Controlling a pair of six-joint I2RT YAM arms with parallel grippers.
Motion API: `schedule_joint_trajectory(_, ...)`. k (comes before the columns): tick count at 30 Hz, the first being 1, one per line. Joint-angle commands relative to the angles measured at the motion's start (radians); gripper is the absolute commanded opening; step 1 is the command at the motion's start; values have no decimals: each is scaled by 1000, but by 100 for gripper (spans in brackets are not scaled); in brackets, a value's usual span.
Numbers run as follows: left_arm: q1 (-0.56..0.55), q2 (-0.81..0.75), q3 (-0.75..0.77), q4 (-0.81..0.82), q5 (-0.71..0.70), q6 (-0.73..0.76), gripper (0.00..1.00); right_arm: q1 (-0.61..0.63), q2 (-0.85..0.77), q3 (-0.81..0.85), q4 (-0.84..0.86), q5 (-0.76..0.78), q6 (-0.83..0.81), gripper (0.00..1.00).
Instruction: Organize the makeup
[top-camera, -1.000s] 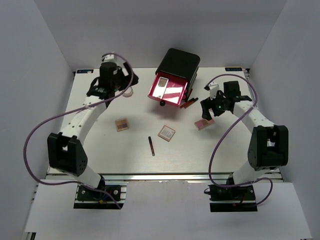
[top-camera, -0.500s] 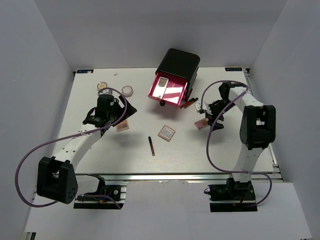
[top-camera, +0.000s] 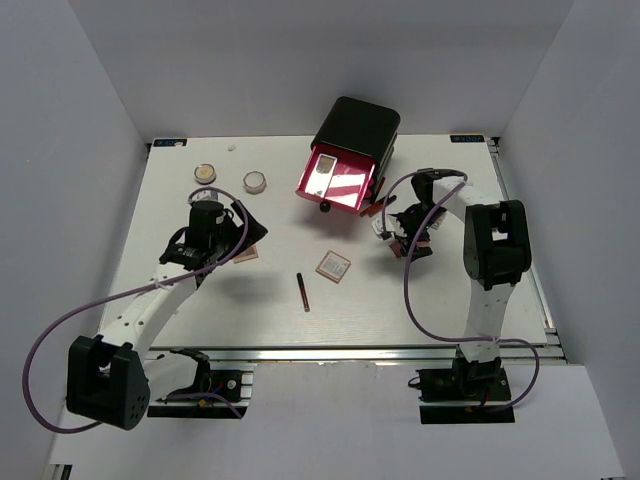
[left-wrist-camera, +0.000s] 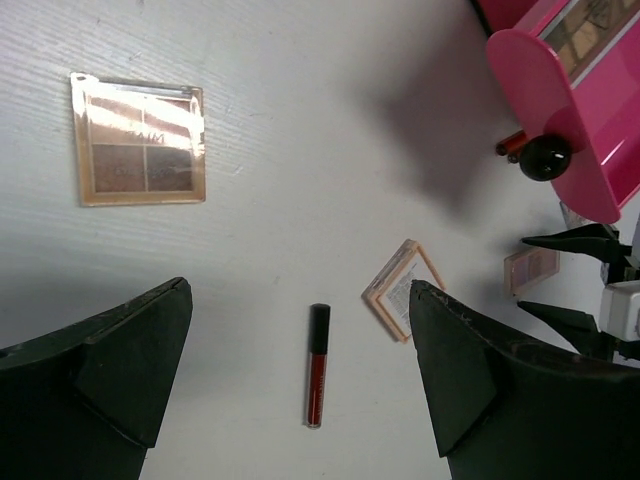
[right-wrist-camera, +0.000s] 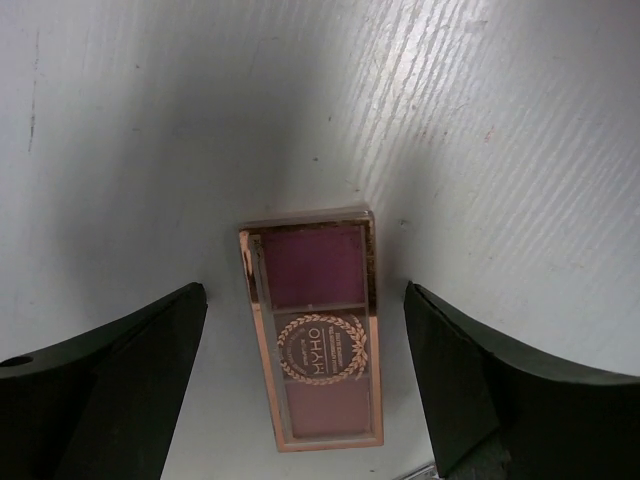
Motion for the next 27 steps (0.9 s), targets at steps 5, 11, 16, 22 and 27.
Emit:
schedule_joint_trajectory(5,4,-60,-29,-24,-40,-12,98,14,30,13,6,104,34,71)
schedule_joint_trajectory(11,4,-66,-26,-33,-47,-4,98,10,-36,-38,50,144,19,27)
schedule_joint_trajectory(16,4,-72,-31,-40,-61,4,98,33,-194,-18,55,20,-23,16)
schedule_joint_trajectory(22,8,-63,-31,-30,-60,11,98,155,-393,110,171,3,-38,15)
schedule_joint_trajectory(27,10,-57,-33,-15,-44,13,98,257,-339,224,280,116,-78,14)
